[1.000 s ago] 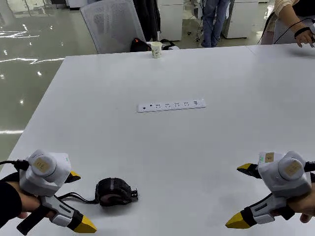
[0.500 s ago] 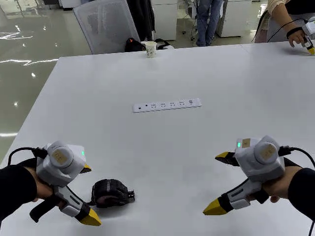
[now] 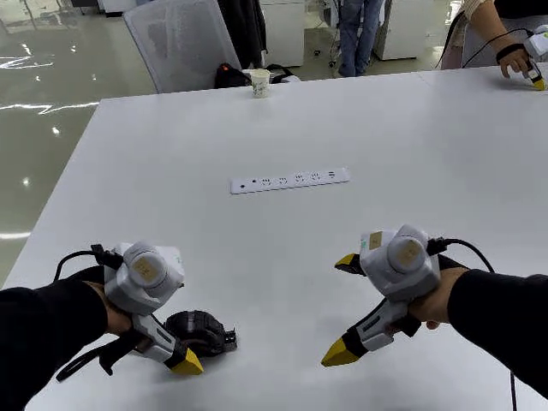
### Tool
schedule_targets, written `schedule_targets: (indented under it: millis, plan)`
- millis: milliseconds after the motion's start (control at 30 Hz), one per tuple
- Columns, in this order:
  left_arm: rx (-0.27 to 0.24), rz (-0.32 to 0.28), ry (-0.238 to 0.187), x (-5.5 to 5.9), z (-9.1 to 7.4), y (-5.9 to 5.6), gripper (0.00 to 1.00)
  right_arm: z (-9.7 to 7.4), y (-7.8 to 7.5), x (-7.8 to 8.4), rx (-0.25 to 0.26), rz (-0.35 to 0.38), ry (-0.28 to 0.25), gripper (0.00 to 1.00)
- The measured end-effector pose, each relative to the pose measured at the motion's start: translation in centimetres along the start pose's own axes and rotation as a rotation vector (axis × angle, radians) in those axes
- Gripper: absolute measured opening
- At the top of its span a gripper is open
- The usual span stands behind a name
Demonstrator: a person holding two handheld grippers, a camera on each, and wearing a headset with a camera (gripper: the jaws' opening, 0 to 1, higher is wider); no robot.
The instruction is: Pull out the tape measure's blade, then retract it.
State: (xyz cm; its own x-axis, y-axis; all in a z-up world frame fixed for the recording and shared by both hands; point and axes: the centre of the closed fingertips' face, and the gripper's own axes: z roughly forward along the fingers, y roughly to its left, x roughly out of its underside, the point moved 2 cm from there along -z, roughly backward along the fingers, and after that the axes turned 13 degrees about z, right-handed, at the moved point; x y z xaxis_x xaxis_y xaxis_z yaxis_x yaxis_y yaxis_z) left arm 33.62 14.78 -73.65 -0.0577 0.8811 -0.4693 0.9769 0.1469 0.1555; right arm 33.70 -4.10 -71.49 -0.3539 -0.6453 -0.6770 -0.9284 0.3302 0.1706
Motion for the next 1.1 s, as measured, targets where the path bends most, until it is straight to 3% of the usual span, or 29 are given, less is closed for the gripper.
schedule_targets:
  millis: [167,367,667,767,800,833,1000,1100]
  plan:
    - [0.006,0.013,0.011,0.2,1.0,0.3,0.85,1.5,0.2,-0.5,-0.019,-0.01,0.023,0.99]
    - [0.022,0.022,0.022,0.4,1.8,0.4,0.75,2.8,0.7,-1.5,-0.04,-0.039,0.031,0.99]
    - [0.06,0.05,0.033,0.5,2.2,-0.2,0.53,4.9,1.7,-2.9,-0.064,-0.075,0.039,0.99]
    - [0.079,0.066,0.03,0.5,2.2,-0.5,0.38,5.4,1.9,-3.2,-0.07,-0.087,0.045,0.99]
    - [0.049,0.093,0.035,0.6,2.2,-0.1,0.37,5.6,1.9,-3.2,-0.069,-0.089,0.048,0.99]
    - [0.06,0.087,0.039,0.6,2.2,-0.3,0.35,5.7,1.9,-3.3,-0.069,-0.089,0.05,0.99]
    - [0.045,0.178,0.058,0.7,2.3,-0.4,0.32,5.9,2.4,-3.3,-0.073,-0.093,0.054,0.97]
    - [0.046,0.155,0.052,0.7,2.4,-0.3,0.32,6.1,2.6,-3.2,-0.075,-0.119,0.059,0.89]
